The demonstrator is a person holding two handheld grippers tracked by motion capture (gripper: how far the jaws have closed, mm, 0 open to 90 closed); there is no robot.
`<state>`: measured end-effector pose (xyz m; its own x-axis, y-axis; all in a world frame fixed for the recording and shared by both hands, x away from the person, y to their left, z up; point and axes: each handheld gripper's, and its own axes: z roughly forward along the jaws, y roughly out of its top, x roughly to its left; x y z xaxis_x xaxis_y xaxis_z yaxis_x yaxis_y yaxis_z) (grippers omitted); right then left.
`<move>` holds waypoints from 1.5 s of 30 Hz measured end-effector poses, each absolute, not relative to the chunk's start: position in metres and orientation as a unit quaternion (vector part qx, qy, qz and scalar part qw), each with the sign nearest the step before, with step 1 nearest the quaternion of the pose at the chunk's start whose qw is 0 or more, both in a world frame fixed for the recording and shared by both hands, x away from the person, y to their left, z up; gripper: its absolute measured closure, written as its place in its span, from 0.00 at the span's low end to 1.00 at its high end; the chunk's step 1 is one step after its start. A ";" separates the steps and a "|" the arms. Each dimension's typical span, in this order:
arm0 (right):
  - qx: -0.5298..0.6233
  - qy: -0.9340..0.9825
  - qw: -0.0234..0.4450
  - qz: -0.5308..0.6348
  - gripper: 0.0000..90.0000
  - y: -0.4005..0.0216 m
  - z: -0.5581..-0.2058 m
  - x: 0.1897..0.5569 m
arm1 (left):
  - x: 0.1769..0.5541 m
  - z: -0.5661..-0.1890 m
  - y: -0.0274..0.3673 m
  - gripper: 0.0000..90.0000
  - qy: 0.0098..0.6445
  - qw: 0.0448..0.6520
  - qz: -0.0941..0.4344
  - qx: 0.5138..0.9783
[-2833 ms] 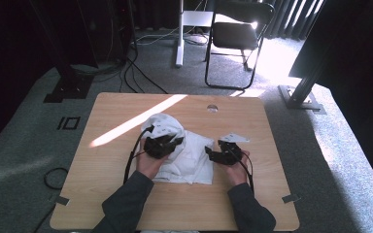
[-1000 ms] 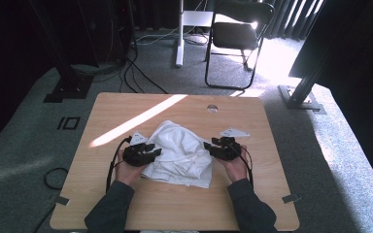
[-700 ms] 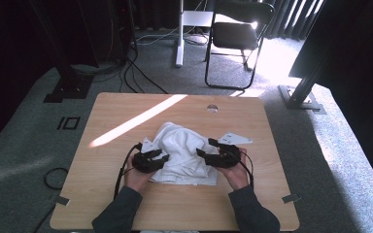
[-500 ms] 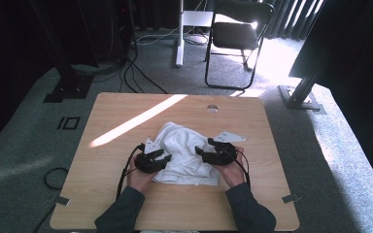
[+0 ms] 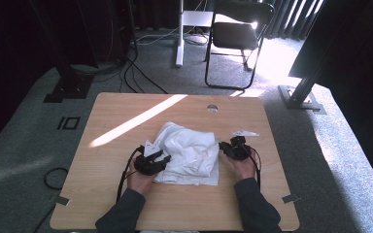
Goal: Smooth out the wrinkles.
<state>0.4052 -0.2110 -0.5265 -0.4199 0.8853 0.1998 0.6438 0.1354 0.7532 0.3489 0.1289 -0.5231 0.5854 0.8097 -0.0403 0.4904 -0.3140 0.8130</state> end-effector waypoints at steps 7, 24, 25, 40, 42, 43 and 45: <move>0.441 0.739 0.180 0.477 0.61 -0.195 -0.493 0.362 | 0.345 -0.522 0.125 0.62 0.414 0.411 0.204 0.786; 0.367 0.802 0.153 0.446 1.00 -0.155 -0.501 0.325 | 0.333 -0.512 0.132 0.55 0.418 0.435 0.208 0.770; 0.371 0.796 0.157 0.451 1.00 -0.162 -0.498 0.323 | 0.332 -0.511 0.133 0.55 0.417 0.436 0.208 0.770; 0.438 0.751 0.226 0.440 0.86 -0.213 -0.490 0.303 | 0.309 -0.499 0.171 0.54 0.406 0.442 0.216 0.770; 0.410 0.758 0.216 0.458 0.75 -0.207 -0.489 0.298 | 0.304 -0.497 0.180 0.54 0.409 0.439 0.221 0.769; 0.394 0.762 0.211 0.468 0.71 -0.202 -0.488 0.296 | 0.302 -0.497 0.185 0.54 0.410 0.435 0.223 0.770; 0.373 0.770 0.205 0.475 0.65 -0.189 -0.489 0.295 | 0.301 -0.498 0.190 0.54 0.408 0.427 0.219 0.777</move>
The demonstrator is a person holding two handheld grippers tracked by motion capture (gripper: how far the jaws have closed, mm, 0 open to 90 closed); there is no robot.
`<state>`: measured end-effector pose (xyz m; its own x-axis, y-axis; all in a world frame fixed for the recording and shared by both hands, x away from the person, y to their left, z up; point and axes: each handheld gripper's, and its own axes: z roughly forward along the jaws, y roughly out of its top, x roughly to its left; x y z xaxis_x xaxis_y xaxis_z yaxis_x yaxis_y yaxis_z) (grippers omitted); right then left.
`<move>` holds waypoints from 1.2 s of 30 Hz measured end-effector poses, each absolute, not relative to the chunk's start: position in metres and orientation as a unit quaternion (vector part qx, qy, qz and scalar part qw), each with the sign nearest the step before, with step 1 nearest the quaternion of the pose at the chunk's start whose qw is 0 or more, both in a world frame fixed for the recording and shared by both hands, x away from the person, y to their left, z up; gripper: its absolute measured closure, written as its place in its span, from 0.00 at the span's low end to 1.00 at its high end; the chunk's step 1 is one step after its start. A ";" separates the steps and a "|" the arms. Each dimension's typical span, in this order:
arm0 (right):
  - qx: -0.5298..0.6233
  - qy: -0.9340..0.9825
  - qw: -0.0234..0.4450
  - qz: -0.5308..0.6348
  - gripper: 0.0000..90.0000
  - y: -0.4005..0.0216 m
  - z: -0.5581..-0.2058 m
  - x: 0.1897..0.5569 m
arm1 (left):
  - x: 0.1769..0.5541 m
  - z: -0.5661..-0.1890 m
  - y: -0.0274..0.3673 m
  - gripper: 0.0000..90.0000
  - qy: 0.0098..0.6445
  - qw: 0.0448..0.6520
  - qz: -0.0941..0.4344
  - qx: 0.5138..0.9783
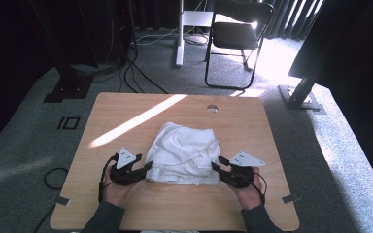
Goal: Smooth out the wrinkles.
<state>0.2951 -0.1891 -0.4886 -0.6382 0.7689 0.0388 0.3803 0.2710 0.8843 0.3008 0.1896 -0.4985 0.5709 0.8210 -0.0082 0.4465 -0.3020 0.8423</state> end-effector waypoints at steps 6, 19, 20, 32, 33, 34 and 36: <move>0.351 0.795 0.197 0.453 0.53 -0.161 -0.499 0.306 | 0.305 -0.509 0.179 0.53 0.368 0.414 0.226 0.801; 0.384 0.775 0.192 0.465 0.98 -0.175 -0.498 0.315 | 0.289 -0.492 0.178 0.99 0.337 0.445 0.258 0.789; 0.387 0.769 0.193 0.470 0.98 -0.179 -0.496 0.313 | 0.287 -0.491 0.182 0.99 0.339 0.447 0.262 0.785; 0.382 0.753 0.228 0.485 0.62 -0.201 -0.491 0.288 | 0.268 -0.498 0.176 0.99 0.318 0.461 0.229 0.796; 0.367 0.755 0.229 0.492 0.59 -0.196 -0.489 0.287 | 0.268 -0.498 0.174 0.99 0.316 0.462 0.227 0.797; 0.351 0.762 0.226 0.495 0.54 -0.190 -0.487 0.286 | 0.267 -0.497 0.172 0.99 0.315 0.464 0.227 0.797; 0.335 0.777 0.237 0.477 0.48 -0.176 -0.488 0.288 | 0.265 -0.497 0.170 0.99 0.310 0.464 0.227 0.798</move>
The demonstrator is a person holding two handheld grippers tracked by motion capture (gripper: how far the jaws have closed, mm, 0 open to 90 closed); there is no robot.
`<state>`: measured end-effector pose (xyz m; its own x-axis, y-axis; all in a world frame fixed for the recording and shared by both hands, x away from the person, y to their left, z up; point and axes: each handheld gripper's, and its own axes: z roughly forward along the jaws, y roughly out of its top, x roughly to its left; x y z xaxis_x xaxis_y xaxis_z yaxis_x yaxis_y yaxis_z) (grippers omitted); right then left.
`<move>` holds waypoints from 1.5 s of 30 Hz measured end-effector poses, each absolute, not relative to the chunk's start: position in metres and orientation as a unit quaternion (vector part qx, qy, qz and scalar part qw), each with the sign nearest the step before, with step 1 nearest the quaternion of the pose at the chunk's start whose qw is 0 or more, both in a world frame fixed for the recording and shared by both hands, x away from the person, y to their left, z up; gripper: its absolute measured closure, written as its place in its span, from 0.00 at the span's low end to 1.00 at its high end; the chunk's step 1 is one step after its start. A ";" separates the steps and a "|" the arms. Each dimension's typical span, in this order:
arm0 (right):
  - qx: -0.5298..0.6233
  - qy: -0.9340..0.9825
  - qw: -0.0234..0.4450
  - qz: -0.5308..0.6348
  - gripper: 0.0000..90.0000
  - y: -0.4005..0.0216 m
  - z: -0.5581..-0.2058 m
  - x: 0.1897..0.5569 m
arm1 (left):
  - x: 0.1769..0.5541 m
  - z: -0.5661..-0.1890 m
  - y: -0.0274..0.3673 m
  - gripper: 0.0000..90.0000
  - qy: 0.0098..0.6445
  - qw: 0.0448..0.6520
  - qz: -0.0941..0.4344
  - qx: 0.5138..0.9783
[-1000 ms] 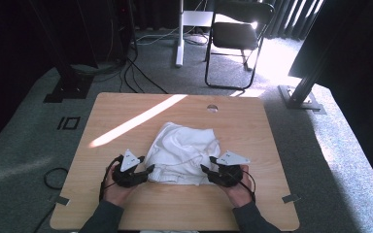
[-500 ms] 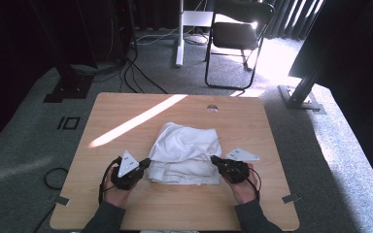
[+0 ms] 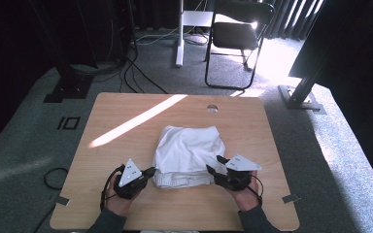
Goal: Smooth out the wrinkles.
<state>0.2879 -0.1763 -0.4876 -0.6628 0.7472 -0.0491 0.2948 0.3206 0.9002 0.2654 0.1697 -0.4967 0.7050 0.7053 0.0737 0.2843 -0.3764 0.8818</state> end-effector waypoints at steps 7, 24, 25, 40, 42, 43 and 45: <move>0.338 0.798 0.217 0.449 0.95 -0.171 -0.498 0.302 | 0.261 -0.499 0.172 0.99 0.311 0.466 0.224 0.798; 0.405 0.790 0.186 0.421 0.69 -0.220 -0.532 0.284 | 0.255 -0.524 0.168 0.88 0.319 0.440 0.180 0.820; 0.401 0.786 0.191 0.431 0.65 -0.220 -0.526 0.284 | 0.258 -0.519 0.169 0.87 0.321 0.445 0.188 0.815; 0.358 0.792 0.219 0.443 0.68 -0.148 -0.487 0.345 | 0.396 -0.490 0.125 0.78 0.342 0.436 0.205 0.807; 0.362 0.796 0.206 0.439 0.83 -0.145 -0.492 0.352 | 0.402 -0.494 0.119 0.76 0.339 0.439 0.191 0.810; 0.363 0.797 0.200 0.440 0.91 -0.145 -0.493 0.354 | 0.404 -0.495 0.115 0.76 0.339 0.427 0.196 0.815; 0.367 0.793 0.204 0.442 0.99 -0.149 -0.492 0.353 | 0.404 -0.496 0.111 0.92 0.339 0.418 0.201 0.819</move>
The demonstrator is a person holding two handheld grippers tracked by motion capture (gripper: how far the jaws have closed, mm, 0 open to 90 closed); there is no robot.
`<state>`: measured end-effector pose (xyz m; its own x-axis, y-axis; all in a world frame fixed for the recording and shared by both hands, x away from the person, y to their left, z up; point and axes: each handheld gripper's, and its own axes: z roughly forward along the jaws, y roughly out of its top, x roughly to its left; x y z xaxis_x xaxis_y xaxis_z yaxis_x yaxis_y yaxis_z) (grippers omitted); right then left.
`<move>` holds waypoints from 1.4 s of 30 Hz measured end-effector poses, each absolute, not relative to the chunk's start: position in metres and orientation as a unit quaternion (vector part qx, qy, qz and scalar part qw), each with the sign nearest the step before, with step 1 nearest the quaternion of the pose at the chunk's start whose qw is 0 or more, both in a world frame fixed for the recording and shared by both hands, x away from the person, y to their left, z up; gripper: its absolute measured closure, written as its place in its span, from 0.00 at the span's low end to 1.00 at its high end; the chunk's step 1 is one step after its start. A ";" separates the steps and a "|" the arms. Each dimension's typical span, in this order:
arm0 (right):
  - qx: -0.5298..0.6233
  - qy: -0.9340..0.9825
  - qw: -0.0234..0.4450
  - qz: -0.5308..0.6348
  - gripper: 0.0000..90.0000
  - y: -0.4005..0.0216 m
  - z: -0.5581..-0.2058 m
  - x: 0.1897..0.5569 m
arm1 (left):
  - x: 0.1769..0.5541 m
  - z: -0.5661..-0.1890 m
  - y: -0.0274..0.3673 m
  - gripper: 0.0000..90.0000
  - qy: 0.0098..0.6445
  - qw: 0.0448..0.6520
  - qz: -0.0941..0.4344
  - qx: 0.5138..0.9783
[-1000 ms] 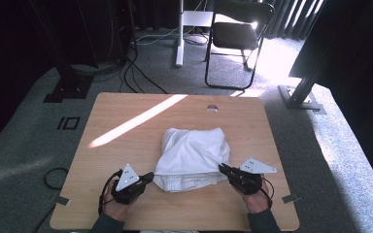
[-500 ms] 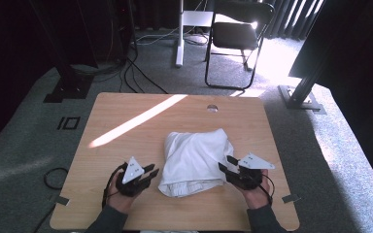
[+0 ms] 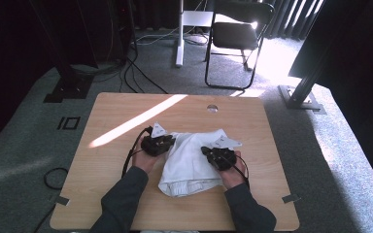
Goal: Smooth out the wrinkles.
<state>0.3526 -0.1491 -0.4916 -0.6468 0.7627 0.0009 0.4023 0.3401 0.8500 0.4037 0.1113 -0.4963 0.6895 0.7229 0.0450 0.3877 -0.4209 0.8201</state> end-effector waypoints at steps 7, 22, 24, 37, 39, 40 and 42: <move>0.365 0.742 0.253 0.502 1.00 -0.191 -0.459 0.320 | 0.400 -0.493 0.112 1.00 0.348 0.405 0.216 0.818; 0.440 0.728 0.250 0.464 0.68 -0.254 -0.490 0.288 | 0.375 -0.487 0.125 0.88 0.343 0.434 0.212 0.806; 0.434 0.733 0.248 0.462 0.66 -0.253 -0.491 0.286 | 0.370 -0.485 0.122 0.85 0.335 0.437 0.212 0.807; 0.463 0.705 0.237 0.482 0.59 -0.254 -0.481 0.345 | 0.350 -0.504 0.054 0.77 0.254 0.417 0.172 0.855; 0.470 0.704 0.234 0.478 0.55 -0.249 -0.484 0.362 | 0.352 -0.508 0.053 0.77 0.255 0.412 0.165 0.859; 0.471 0.706 0.223 0.480 0.55 -0.247 -0.486 0.369 | 0.352 -0.510 0.053 0.77 0.256 0.407 0.163 0.862; 0.466 0.721 0.201 0.472 0.77 -0.244 -0.490 0.381 | 0.353 -0.514 0.052 0.78 0.256 0.397 0.161 0.867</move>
